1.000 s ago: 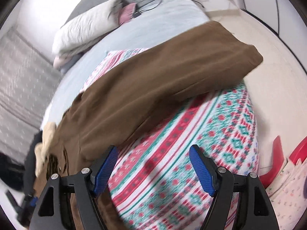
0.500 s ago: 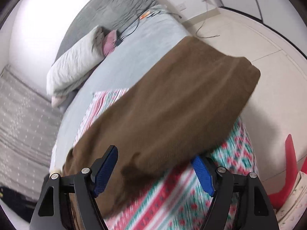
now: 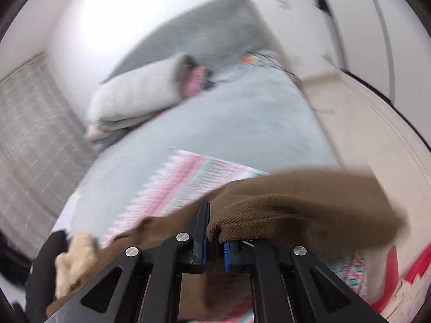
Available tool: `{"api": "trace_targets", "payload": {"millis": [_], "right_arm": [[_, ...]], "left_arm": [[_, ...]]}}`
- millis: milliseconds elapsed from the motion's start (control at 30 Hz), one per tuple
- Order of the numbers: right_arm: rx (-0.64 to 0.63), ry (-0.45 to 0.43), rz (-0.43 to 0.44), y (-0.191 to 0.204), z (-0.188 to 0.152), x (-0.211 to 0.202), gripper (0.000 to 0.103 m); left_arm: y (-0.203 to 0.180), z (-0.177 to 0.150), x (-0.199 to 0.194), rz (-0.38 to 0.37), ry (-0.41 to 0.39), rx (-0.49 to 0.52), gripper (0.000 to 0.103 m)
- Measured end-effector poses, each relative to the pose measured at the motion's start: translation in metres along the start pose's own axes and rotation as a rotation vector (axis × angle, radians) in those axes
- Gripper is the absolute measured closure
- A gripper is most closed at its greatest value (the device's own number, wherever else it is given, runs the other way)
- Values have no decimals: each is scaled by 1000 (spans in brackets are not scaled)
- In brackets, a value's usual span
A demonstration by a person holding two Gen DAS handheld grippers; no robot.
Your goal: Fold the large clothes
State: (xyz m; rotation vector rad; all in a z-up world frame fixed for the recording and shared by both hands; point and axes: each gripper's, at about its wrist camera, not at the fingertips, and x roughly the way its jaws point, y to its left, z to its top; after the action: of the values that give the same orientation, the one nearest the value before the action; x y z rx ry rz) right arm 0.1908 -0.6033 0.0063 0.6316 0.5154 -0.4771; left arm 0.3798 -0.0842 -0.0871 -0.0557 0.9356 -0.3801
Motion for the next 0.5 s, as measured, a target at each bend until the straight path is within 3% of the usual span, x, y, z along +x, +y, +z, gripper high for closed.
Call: {"api": "trace_targets", "payload": {"millis": [133, 233, 400, 500], "right_arm": [[-205, -20, 128, 86, -9, -25, 95], [-375, -8, 221, 153, -34, -38, 95], [-568, 99, 335, 237, -96, -35, 95], [-681, 193, 353, 267, -142, -12, 92]], "left_arm": [[8, 3, -5, 0, -19, -6, 15], [21, 5, -7, 1, -30, -42, 15], [43, 7, -8, -1, -39, -123, 15], [50, 7, -5, -4, -34, -147, 15]]}}
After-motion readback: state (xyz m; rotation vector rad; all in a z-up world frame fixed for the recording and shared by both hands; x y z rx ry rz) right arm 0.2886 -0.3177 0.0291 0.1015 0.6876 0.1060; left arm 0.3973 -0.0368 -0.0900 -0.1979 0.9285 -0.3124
